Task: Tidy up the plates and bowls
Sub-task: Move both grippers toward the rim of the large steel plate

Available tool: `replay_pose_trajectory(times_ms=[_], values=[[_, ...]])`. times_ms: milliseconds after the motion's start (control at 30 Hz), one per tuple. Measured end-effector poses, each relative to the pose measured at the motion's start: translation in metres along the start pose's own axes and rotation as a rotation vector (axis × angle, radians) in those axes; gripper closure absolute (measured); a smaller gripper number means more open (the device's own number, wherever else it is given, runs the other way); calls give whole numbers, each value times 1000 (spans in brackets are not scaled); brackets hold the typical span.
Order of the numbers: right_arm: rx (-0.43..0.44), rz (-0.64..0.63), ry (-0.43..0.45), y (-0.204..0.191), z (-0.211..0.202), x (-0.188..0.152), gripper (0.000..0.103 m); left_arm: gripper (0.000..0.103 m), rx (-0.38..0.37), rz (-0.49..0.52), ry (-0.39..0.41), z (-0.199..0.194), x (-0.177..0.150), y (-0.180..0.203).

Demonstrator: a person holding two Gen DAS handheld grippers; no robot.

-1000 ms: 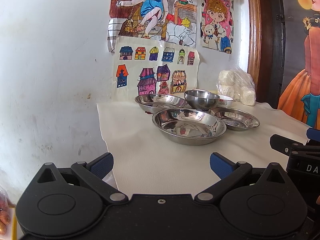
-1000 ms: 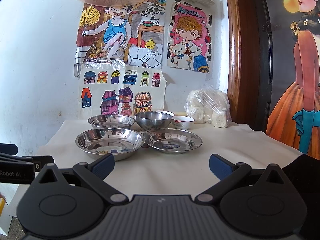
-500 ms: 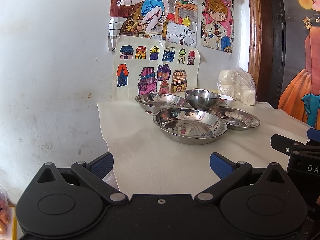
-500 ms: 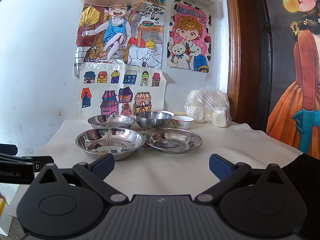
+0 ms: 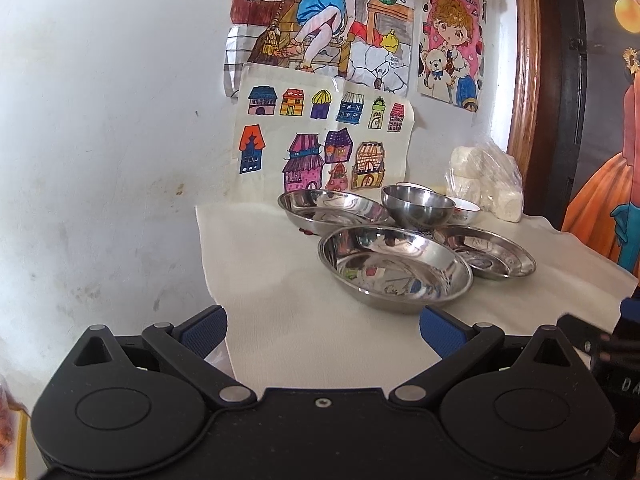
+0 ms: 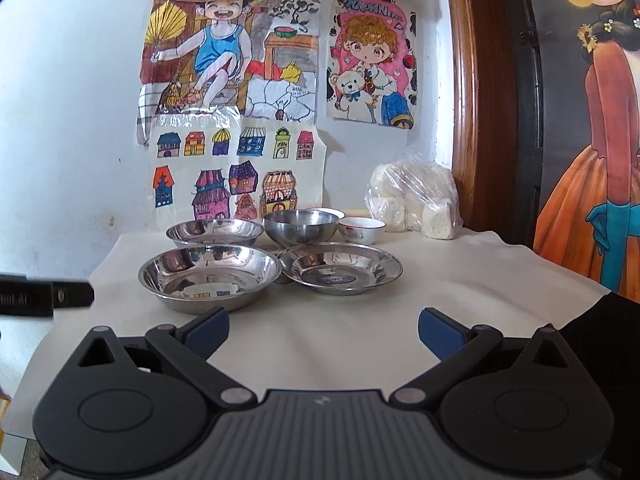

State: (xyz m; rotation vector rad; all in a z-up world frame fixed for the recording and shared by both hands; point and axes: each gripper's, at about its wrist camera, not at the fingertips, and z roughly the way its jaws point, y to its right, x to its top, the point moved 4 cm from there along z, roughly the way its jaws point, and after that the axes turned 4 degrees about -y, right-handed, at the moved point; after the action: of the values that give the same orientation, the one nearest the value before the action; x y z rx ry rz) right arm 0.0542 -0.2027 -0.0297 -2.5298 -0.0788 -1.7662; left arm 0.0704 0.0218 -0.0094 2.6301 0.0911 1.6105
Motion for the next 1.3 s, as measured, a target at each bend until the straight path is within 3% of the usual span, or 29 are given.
replay_pose_trajectory(times_ms=[200,367,600,733,967,1167,1300], values=[[-23,-27,-12,4,17,-2,0,1,-36,14,-53,25,20,-4],[-21,-55,-20,10,35,2,0,1,-122,24,-148,54,39,-6],[9,-137,-3,15,58,17,0,1,-159,8,-269,100,63,-16],[55,-140,-9,21,72,34,0,1,-156,5,-304,117,77,-23],[143,-225,4,11,98,63,0,1,-87,11,-316,142,108,-40],[197,-335,37,-13,122,86,0,1,-111,-99,-388,170,124,-60],[268,-335,3,-27,140,98,0,1,-244,-301,-346,196,135,-85]])
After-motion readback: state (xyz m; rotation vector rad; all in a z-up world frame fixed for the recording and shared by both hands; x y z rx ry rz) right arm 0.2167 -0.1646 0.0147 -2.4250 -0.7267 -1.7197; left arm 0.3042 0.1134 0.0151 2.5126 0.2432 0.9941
